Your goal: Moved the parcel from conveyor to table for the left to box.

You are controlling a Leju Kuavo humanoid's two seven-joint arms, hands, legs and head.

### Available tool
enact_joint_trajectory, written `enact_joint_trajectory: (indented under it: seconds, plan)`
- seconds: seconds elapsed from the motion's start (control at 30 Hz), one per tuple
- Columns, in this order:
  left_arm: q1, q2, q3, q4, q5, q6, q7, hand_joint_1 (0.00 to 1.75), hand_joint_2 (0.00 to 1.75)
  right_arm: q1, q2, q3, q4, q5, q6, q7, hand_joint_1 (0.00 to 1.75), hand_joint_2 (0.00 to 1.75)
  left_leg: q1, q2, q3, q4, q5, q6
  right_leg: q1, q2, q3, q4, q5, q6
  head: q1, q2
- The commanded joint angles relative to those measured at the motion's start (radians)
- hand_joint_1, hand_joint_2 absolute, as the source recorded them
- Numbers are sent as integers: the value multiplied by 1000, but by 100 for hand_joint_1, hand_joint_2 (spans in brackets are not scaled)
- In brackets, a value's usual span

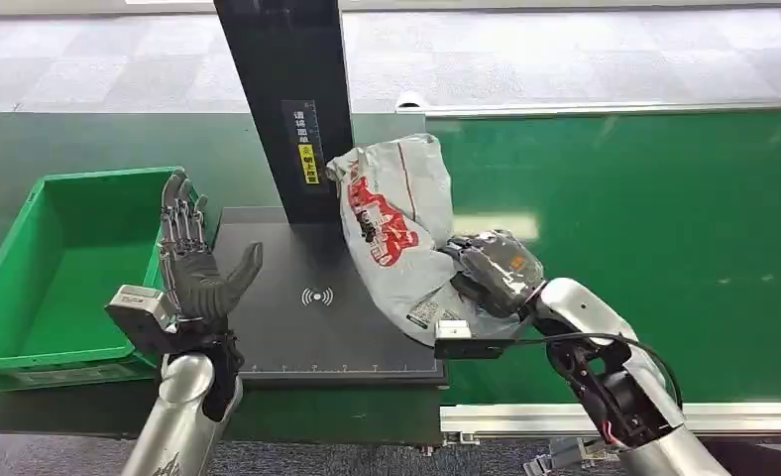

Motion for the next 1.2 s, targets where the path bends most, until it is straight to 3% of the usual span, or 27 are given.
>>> enact_joint_trajectory:
  seconds: [0.03,0.23,0.37,0.5,0.53,0.57,0.6,0.63,0.87,1.1,1.13,1.2]
  plan:
    - [-64,-20,-79,106,-13,-17,10,0,175,-250,184,198,401,-56,-11,7,175,175,-1,6,2,-2,0,0,-1,4,0,0,1,0,0,0]
    - [-47,-25,-81,79,-29,-24,25,0,175,-292,326,211,593,-104,10,-34,175,175,0,6,3,-2,0,-1,0,3,1,-1,1,0,0,0]
    - [-34,-27,-67,63,-32,-32,38,0,175,-268,359,204,640,-123,-18,-39,175,175,0,5,3,-2,0,0,0,2,1,-1,1,0,0,0]
    - [-48,-36,-70,73,-43,-46,48,0,175,-242,367,174,678,-174,25,-59,169,175,0,2,1,-1,0,0,0,0,1,0,0,0,0,0]
    - [-52,-37,-72,77,-44,-47,50,0,175,-244,369,169,689,-182,35,-56,155,175,0,2,2,-2,1,0,0,-1,2,-1,0,0,0,0]
    - [-52,-37,-72,77,-44,-47,50,0,175,-244,369,169,689,-182,35,-56,93,175,0,2,2,-1,0,0,0,-1,1,-1,0,0,0,0]
    - [-56,-38,-73,81,-45,-47,51,0,175,-248,372,163,698,-191,44,-51,12,175,0,2,2,-2,1,0,0,-2,2,-1,0,1,0,0]
    - [-59,-40,-71,85,-44,-48,53,0,175,-251,374,160,703,-198,58,-42,0,175,0,2,2,-2,1,0,0,-2,2,-1,0,1,0,0]
    - [-57,-43,-73,92,-50,-48,61,0,175,-235,358,136,667,-219,23,-50,0,175,0,1,1,-1,1,0,0,-2,1,0,0,0,0,0]
    - [-52,-41,-64,75,-52,-49,64,0,175,-176,338,19,563,-330,-65,-152,0,175,0,1,3,-3,2,0,0,-3,3,-3,1,1,0,0]
    - [-55,-42,-63,79,-53,-49,68,0,175,-150,353,-75,528,-456,20,-229,0,175,0,1,1,-1,1,0,0,-2,1,-1,0,0,0,0]
    - [-59,-45,-63,82,-53,-49,70,0,175,-130,354,-117,491,-514,65,-251,0,175,0,1,1,-1,1,0,0,-2,1,-1,0,0,0,0]
